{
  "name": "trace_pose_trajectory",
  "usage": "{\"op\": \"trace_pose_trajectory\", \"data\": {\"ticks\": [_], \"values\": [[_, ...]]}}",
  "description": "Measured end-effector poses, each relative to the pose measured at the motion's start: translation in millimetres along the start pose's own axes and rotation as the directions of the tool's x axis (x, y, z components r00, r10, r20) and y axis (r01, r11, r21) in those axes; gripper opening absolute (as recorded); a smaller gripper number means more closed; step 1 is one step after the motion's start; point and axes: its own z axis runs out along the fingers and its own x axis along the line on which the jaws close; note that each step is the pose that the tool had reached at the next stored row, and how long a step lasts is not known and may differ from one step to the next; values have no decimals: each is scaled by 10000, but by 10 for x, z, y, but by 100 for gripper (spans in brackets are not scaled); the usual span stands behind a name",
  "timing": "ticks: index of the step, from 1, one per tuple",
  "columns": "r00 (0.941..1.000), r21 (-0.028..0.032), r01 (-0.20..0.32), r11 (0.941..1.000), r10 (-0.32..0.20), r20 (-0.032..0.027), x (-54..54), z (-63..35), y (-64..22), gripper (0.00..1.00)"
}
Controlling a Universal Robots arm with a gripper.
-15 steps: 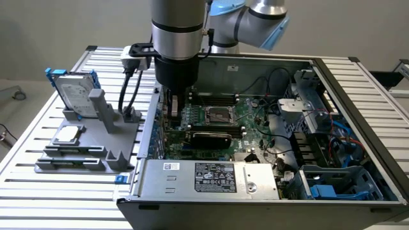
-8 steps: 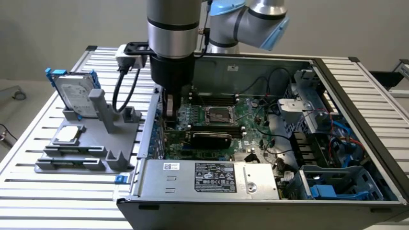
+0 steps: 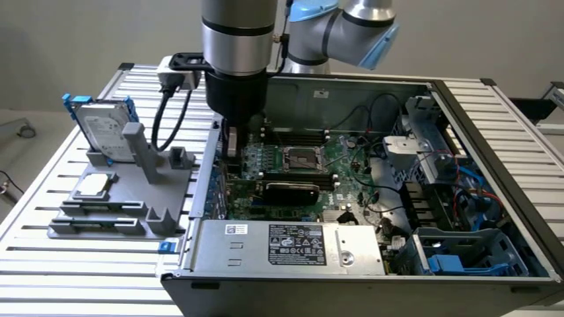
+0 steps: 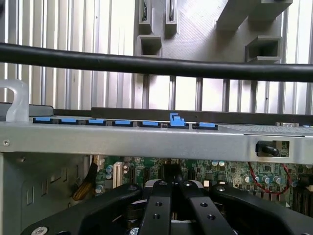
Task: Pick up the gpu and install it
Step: 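Press down on the gpu until it lock into place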
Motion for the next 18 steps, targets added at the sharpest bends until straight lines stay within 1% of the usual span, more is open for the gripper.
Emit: {"op": "trace_pose_trajectory", "data": {"ticks": [5,9,18], "values": [[10000,-37,-13,10000,13,-1,-1,1,19,11],[10000,-46,-55,10000,55,-2,0,2,27,11],[9995,-73,-304,9995,304,18,-1,2,28,11]]}}
